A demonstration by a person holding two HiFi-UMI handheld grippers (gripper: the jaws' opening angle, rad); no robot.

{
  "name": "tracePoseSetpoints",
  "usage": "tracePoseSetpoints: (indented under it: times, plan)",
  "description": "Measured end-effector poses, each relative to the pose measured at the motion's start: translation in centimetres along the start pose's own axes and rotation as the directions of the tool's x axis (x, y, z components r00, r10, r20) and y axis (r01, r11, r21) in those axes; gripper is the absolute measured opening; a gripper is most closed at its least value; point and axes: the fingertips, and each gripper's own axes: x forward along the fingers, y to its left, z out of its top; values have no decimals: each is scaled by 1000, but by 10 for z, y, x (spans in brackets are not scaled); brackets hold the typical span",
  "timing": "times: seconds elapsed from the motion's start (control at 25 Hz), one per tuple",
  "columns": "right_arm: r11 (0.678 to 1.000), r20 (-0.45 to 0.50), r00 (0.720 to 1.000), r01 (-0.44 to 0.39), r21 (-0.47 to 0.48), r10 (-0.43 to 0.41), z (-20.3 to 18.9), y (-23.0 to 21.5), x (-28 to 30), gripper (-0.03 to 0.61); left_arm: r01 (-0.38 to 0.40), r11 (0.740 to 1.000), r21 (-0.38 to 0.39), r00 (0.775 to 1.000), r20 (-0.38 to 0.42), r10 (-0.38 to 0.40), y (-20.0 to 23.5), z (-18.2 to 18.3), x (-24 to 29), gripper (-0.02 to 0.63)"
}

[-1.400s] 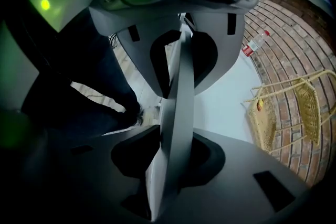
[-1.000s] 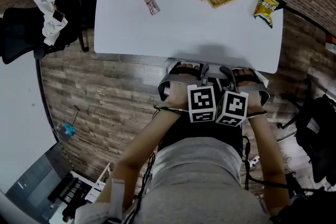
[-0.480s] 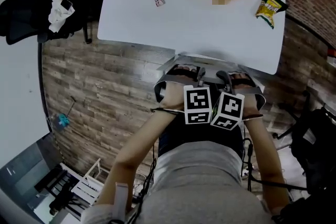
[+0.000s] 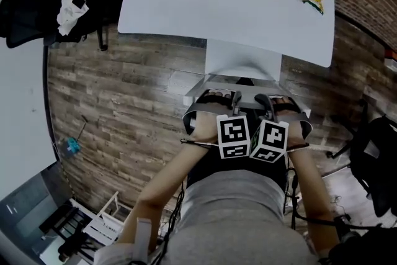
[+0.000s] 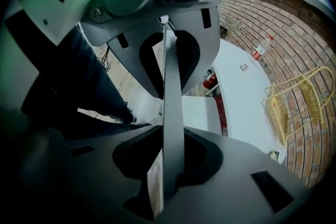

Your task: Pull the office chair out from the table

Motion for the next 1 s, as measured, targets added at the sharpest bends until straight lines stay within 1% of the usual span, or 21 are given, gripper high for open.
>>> tracePoseSetpoints:
  times: [0.08,0.16,0.28,0.4,0.48,0.76,1.0]
  plan:
    - [1000,-4,1000,9,15,-9,3,22,-2,89,-7,1000,3,1000,5,7,-21,-4,-4,87]
    - [1000,-11,1000,8,24,-8,4,48,-4,89,2,1000,17,1000,9,-2,-46,-7,-8,87]
    - [999,13,1000,1,52,-2,19,83,-12,89,19,999,48,1000,11,-20,-83,-13,-15,86]
    - [998,6,1000,-24,66,24,22,123,-17,87,53,997,62,999,4,-53,-123,-18,-23,86]
    - [997,0,999,-40,64,40,19,147,-21,84,61,996,60,998,1,-61,-146,-20,-28,86]
    - [997,18,998,-66,44,65,18,197,-36,84,53,999,13,999,-5,-53,-196,-17,-42,86]
    - [997,34,997,-74,-3,74,13,236,-47,84,52,998,-46,999,-13,-53,-237,-10,-49,86]
